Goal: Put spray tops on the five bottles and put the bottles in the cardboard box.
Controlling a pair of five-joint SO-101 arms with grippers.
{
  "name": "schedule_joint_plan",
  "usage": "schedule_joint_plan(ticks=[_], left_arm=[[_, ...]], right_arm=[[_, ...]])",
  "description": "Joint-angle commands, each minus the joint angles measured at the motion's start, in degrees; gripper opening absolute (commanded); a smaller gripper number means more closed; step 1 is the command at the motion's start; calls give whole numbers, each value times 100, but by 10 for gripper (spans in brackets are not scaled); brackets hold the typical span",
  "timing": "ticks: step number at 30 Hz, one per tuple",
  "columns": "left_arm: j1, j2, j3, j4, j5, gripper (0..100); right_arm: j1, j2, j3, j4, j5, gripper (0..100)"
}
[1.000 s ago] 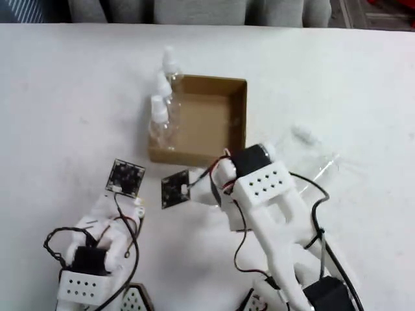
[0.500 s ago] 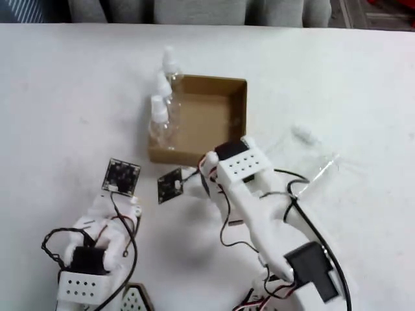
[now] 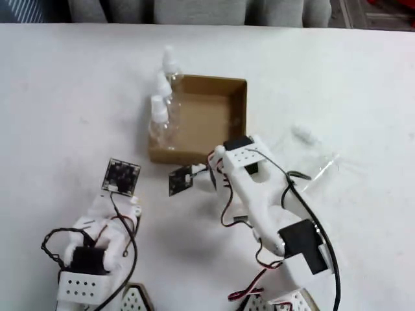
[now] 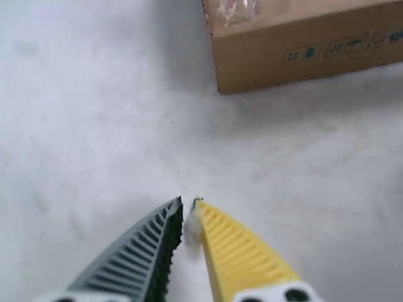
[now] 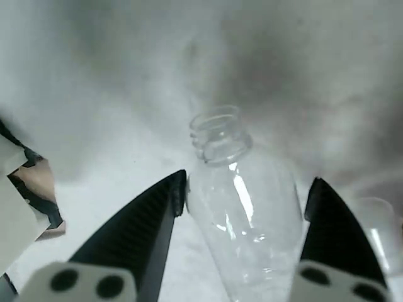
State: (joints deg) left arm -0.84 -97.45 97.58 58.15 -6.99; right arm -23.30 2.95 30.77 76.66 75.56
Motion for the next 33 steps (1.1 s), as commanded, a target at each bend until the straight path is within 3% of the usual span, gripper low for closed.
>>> schedule_joint_plan(ticks=[1, 4, 5, 7, 13, 19, 24, 33], left_arm=[[-31, -136, -26, 35, -62, 40], [-31, -136, -26, 35, -62, 40], [-31, -136, -26, 26, -62, 40], [-31, -136, -26, 26, -62, 40], [-31, -136, -26, 26, -62, 40], [-31, -136, -26, 26, -62, 40], [-31, -136, -26, 26, -62, 39], [-31, -136, -26, 62, -62, 38]], right_arm=[[84, -40, -158, -57, -35, 198], [119, -136, -396, -48, -765, 19], [145, -198, -475, -48, -1081, 6], [277, -426, -615, -31, -1723, 43], [901, -1578, -703, 268, -3727, 16], [2563, -2273, -659, 532, -5398, 16], [4075, -2281, -193, 180, -4923, 18], [6475, -2281, 659, -1490, -3587, 18]])
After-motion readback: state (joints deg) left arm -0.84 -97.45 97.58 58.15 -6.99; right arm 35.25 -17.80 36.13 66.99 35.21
